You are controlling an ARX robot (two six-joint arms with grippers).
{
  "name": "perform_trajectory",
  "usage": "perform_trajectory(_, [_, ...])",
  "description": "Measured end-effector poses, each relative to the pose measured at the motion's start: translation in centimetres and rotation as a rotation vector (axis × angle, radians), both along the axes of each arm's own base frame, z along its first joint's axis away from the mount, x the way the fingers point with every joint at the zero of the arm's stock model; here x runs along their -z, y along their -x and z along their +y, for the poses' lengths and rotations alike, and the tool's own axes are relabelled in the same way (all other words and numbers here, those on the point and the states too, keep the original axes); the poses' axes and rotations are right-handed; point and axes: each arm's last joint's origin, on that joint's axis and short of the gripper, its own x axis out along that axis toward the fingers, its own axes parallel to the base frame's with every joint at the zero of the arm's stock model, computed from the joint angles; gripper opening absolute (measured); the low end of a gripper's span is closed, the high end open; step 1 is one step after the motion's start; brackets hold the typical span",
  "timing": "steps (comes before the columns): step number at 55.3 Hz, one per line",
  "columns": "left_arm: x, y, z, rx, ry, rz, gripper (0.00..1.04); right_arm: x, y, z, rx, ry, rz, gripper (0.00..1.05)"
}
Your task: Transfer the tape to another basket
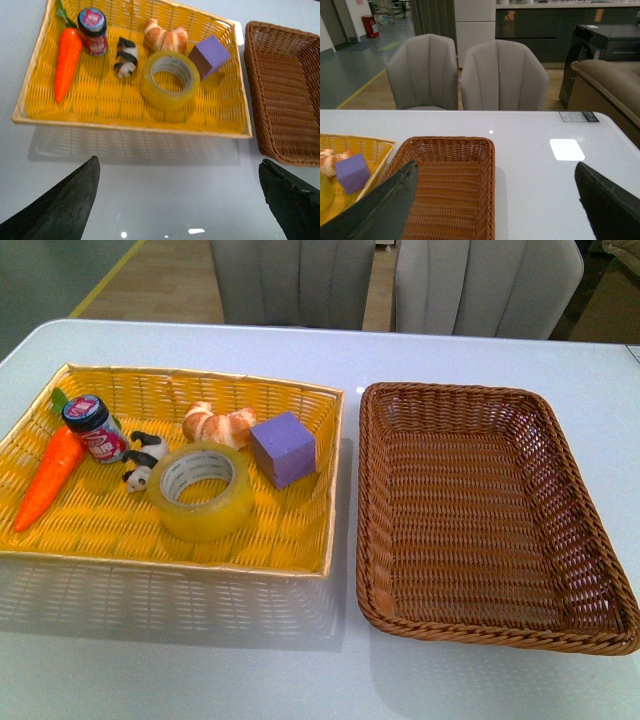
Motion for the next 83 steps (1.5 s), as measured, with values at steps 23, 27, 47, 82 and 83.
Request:
perform_trajectory(23, [10.6, -16.0, -2.5, -0.045, -0.166, 0.180, 0.96, 0.0, 0.0, 0.0, 0.000, 0.000, 0.000, 0.96])
perform_trajectory(27, [11.6, -17.4, -2.6, -0.050, -0.176, 0.202, 0.96, 0.0, 0.0, 0.0, 0.000, 0.000, 0.000, 0.96])
perform_trajectory(47, [14.2, -21.3, -4.1, -0.047, -0.174, 0.252, 0.96, 0.0, 0.0, 0.0, 0.000, 0.000, 0.000, 0.96])
perform_trajectory(82, [17.1, -22.7, -5.9, -0.039, -0.171, 0.319, 0.96, 0.0, 0.0, 0.0, 0.000, 0.000, 0.000, 0.96])
perform_trajectory(83, [17.2, -22.7, -5.9, -0.038, -0.174, 0.320, 0.96, 0.0, 0.0, 0.0, 0.000, 0.000, 0.000, 0.96])
